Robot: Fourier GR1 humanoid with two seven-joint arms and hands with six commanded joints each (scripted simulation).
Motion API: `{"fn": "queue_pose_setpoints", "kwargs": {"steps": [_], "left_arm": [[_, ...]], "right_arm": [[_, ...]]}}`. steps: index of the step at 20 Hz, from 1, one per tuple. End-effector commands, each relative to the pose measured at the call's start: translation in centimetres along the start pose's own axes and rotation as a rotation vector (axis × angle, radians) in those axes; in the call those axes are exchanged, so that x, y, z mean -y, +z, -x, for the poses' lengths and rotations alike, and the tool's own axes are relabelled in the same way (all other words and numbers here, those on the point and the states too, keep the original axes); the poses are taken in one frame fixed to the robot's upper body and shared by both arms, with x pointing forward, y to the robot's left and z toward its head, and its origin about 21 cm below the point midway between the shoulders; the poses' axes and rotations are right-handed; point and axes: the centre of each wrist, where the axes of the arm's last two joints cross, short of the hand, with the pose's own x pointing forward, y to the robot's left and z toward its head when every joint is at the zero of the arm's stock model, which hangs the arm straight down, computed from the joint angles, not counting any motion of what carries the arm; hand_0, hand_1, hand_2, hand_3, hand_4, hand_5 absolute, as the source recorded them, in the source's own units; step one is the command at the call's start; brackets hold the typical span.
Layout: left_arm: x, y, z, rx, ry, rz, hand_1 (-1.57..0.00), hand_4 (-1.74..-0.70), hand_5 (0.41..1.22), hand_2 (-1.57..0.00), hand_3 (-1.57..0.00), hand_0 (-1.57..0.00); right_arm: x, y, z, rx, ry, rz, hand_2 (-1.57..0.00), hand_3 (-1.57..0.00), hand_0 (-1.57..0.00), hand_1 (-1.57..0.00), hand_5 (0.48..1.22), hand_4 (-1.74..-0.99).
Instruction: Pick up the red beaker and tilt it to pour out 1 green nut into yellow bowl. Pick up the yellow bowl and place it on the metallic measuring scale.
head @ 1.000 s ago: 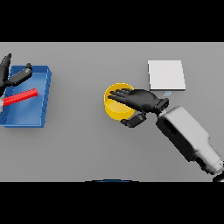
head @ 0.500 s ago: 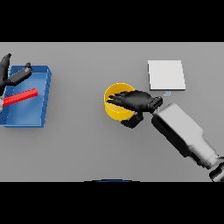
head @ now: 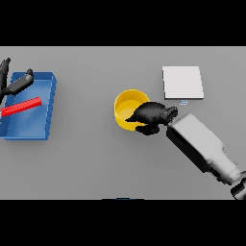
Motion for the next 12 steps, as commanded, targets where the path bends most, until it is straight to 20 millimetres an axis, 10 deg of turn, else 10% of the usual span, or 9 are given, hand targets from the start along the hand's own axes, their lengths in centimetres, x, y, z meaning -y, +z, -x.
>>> {"fn": "queue_pose_setpoints", "kwargs": {"steps": [1,12], "left_arm": [[-0.1,-0.2,-0.4,-0.004,0.002,0.002,0.0,-0.8,0.727,0.0,0.0,0.0],[0.2,-0.1,-0.1,-0.007,0.0,0.006,0.0,-0.8,0.723,0.0,0.0,0.0]], "right_arm": [[0.2,0.0,-0.1,-0.006,-0.005,-0.009,-1.18,-0.93,-1.22,-1.2,1.137,-1.628],[2.4,2.9,0.1,0.03,-0.014,0.039,-1.47,-1.27,-1.54,-1.54,1.214,-1.731]]}}
